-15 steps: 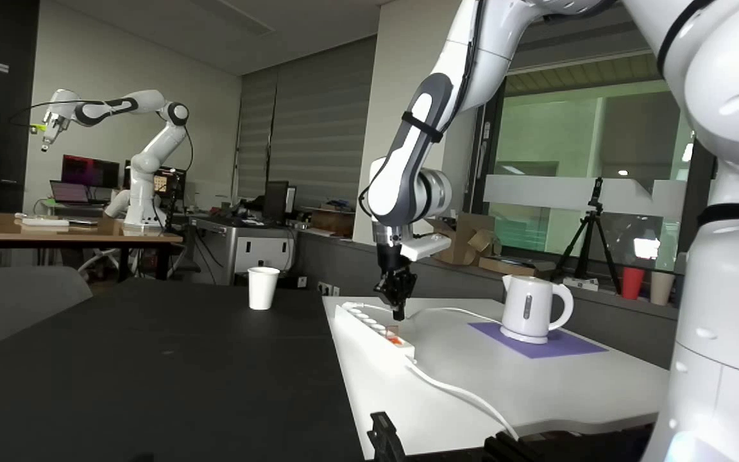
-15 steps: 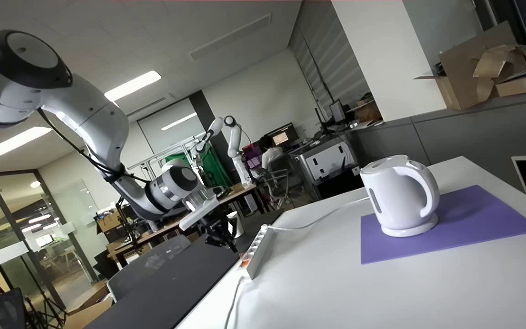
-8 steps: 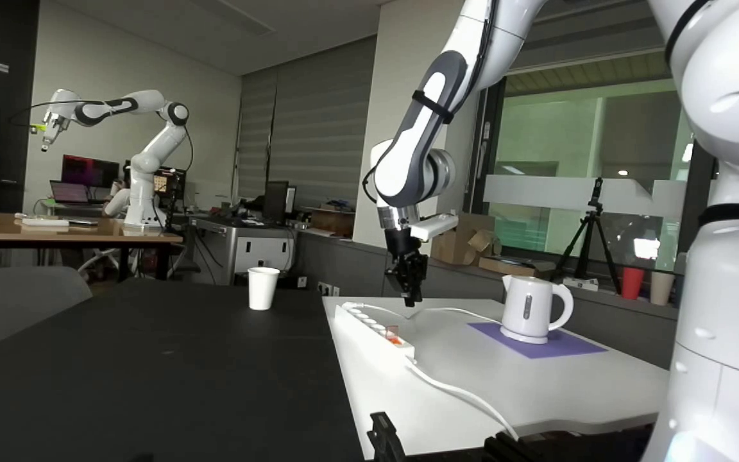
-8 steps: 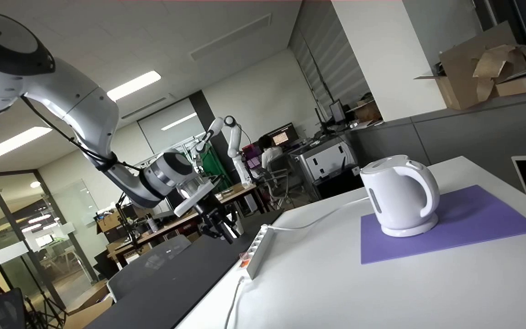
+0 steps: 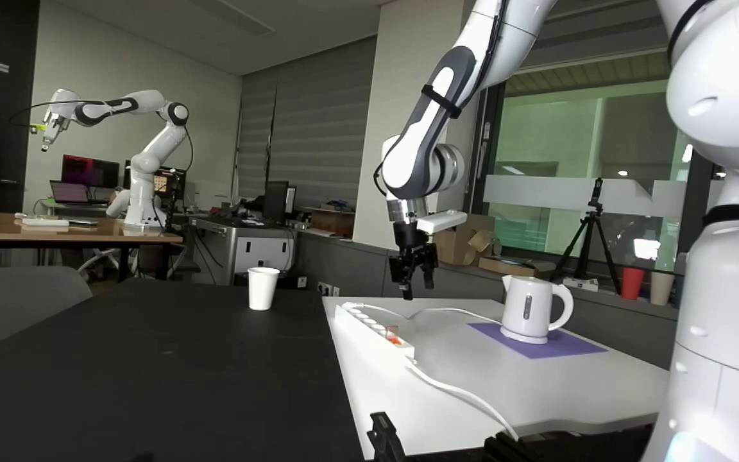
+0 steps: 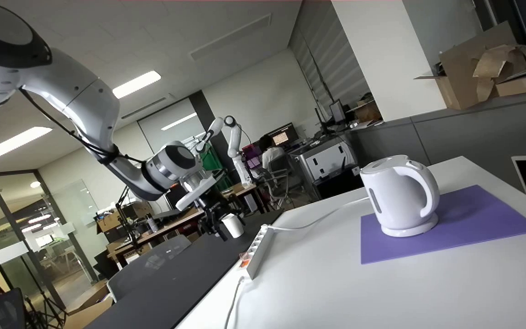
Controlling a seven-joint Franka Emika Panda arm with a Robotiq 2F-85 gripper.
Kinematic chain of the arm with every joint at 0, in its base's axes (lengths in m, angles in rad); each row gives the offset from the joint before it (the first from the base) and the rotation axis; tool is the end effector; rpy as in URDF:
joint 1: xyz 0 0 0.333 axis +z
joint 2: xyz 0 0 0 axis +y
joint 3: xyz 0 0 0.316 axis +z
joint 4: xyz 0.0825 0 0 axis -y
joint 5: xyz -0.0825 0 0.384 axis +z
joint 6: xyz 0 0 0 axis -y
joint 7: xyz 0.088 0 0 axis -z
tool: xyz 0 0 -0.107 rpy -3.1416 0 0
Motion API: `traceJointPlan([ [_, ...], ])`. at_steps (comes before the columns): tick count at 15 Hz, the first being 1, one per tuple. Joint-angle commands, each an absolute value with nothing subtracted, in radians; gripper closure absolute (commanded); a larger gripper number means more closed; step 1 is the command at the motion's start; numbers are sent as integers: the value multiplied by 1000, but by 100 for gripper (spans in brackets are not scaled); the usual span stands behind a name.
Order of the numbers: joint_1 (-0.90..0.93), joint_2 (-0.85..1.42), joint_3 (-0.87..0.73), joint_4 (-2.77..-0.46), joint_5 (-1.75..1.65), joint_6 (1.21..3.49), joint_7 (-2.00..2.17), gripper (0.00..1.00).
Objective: Press the switch on the adapter
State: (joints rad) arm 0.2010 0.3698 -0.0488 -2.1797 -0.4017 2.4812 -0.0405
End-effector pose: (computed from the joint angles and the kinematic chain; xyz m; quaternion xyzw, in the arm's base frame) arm 0.5476 0.0852 0.2125 0.9578 0.2563 -0.0274 0.1274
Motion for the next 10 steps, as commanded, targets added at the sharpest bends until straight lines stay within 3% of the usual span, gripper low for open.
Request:
traceJointPlan([
  [1,155,312,-20,-2218,-368,2490,-35,0],
  [10,145,347,-9,-2191,-375,2480,-41,0],
])
